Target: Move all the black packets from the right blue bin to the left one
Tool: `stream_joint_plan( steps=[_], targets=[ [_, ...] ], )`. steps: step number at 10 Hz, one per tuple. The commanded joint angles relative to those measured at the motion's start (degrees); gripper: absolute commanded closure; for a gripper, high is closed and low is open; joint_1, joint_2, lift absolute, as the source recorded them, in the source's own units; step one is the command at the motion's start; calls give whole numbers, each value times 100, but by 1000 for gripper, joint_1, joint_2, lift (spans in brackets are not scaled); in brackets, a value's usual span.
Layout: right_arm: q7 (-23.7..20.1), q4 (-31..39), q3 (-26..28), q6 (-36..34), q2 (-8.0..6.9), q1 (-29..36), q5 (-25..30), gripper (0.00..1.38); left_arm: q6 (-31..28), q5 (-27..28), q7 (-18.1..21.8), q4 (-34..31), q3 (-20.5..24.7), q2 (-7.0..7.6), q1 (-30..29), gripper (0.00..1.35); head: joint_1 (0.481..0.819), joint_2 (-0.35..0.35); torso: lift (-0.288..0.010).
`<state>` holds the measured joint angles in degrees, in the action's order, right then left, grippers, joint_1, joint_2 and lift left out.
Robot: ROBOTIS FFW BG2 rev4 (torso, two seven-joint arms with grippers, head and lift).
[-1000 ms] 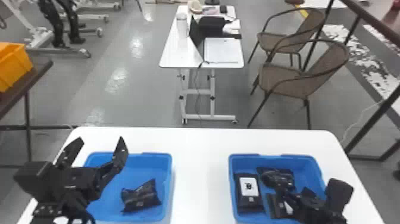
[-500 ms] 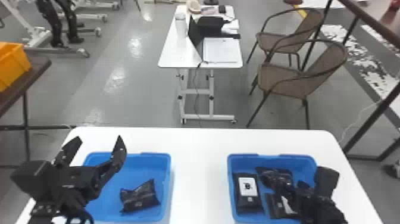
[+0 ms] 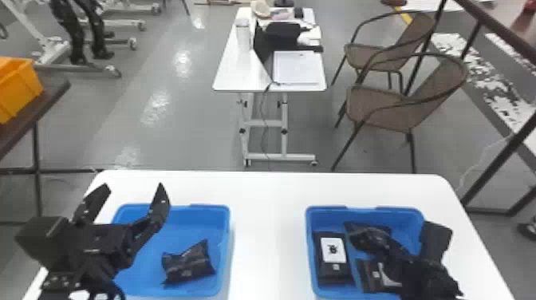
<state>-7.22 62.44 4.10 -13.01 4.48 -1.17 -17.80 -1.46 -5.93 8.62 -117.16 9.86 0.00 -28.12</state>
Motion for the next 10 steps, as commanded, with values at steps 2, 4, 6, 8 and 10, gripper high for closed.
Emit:
stream_joint_plan(
  steps=[2, 4, 6, 8, 10],
  targets=[
    [37, -30, 12, 106, -53, 82, -136, 1279, -30, 4, 69, 0, 43, -15, 17, 78, 695, 31, 0],
    [37, 321, 30, 149, -9, 372, -346, 1279, -126, -111, 78, -9, 8, -15, 96, 82, 695, 32, 0],
    [72, 1868, 65, -53, 26, 1234, -294, 1279, -425, -497, 78, -123, 78, -15, 193, 78, 695, 25, 0],
    [63, 3582, 83, -404, 176, 1919, -267, 1279, -821, -919, 78, -246, 271, -15, 228, 78, 695, 31, 0],
    [-315, 4391, -76, -729, 422, 1585, 58, 1279, -1067, -1262, 78, -255, 359, -15, 290, 78, 695, 49, 0]
  ],
)
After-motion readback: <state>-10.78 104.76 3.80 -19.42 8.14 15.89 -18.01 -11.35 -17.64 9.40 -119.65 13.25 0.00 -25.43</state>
